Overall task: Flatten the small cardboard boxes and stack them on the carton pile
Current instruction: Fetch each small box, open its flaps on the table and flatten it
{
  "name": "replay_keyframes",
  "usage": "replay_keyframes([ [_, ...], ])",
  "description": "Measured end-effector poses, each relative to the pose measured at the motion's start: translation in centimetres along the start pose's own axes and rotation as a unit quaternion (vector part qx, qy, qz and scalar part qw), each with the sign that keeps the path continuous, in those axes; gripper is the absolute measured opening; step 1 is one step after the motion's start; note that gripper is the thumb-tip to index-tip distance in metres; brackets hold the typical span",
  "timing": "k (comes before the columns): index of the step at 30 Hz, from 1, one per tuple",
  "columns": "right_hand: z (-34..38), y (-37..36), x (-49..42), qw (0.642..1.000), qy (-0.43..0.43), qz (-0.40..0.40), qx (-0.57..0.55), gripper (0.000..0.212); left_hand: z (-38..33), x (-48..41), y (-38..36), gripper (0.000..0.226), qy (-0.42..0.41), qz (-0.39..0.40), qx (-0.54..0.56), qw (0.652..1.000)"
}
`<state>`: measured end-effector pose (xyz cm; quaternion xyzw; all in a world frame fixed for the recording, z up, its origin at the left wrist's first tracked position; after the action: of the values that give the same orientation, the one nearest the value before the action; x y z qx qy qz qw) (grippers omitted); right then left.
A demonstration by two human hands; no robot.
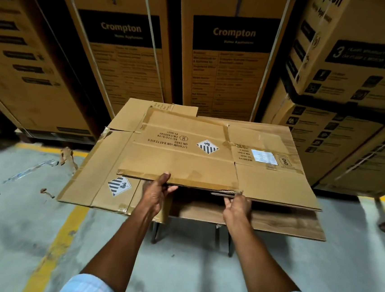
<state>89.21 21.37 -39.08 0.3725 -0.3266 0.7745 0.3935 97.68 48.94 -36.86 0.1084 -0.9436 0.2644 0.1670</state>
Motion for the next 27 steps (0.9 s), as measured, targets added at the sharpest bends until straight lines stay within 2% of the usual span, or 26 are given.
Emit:
replay_keyframes([
  [2, 0.9, -0.1, 1.0, 0.999, 0.027, -0.023, -0.021, 0.034, -1.0, 1.5, -0.1, 0.007, -0.029, 0.005, 0.018, 0.999],
  [4, 2.0, -1.8, 1.4, 0.998, 0.046, 0.02, -0.029, 0.005, -2.4, 3.1, -0.5, 0.005, -0.05, 0.017, 0.037, 0.998],
  [6, 3.1, -4.0, 2.0, 0.996, 0.046, 0.076, -0.026, 0.019, -3.8, 3.8, -0.2, 0.005, -0.062, 0.011, 0.063, 0.996],
  [9, 4.3, -8.4, 2.8, 0.986, 0.047, 0.161, 0.003, 0.026, -5.1, 4.6, 1.0, 0.002, -0.095, -0.007, 0.113, 0.989],
  [12, 3.8, -13.2, 2.8, 0.972, 0.04, 0.217, 0.084, 0.026, -5.2, 4.8, 2.9, 0.013, -0.113, -0.038, 0.162, 0.98],
  [15, 3.0, -18.3, 2.1, 0.957, 0.033, 0.247, 0.15, 0.019, -4.2, 4.0, 4.9, 0.011, -0.106, -0.067, 0.219, 0.968],
  [17, 2.2, -22.4, 0.5, 0.95, 0.014, 0.267, 0.161, 0.018, -2.9, 2.1, 5.6, 0.026, -0.087, -0.085, 0.252, 0.96],
  [19, 0.9, -26.3, -2.2, 0.948, -0.002, 0.273, 0.162, 0.013, -1.4, -0.1, 5.9, 0.027, -0.056, -0.094, 0.286, 0.952],
  [21, -2.1, -28.6, -4.5, 0.934, -0.051, 0.277, 0.22, 0.039, 0.8, -2.3, 5.5, 0.031, -0.009, -0.106, 0.296, 0.949],
  [23, -6.5, -29.2, -7.3, 0.914, -0.093, 0.264, 0.292, 0.059, 3.6, -4.6, 5.5, 0.052, 0.039, -0.126, 0.277, 0.952],
  [25, -9.6, -29.0, -9.7, 0.9, -0.065, 0.222, 0.368, 0.062, 5.9, -6.2, 5.1, 0.083, 0.068, -0.138, 0.267, 0.951],
  [26, -10.2, -29.1, -11.9, 0.9, -0.011, 0.182, 0.396, 0.064, 6.5, -6.8, 4.6, 0.086, 0.076, -0.133, 0.269, 0.951],
  [27, -10.4, -29.1, -13.0, 0.898, 0.045, 0.144, 0.413, 0.066, 7.0, -7.0, 3.9, 0.075, 0.094, -0.133, 0.26, 0.952],
])
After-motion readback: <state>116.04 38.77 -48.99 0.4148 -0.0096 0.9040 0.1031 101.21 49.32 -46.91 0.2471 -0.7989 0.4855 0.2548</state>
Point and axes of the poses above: each hand's wrist, its own x-axis away from the middle knuckle, its own y-axis out of the back of the hand, z = x × y, the point moved 8 cm from there along -x, towards the middle knuckle, and after that the axes turned 12 degrees about -y, right-handed, at the moved point
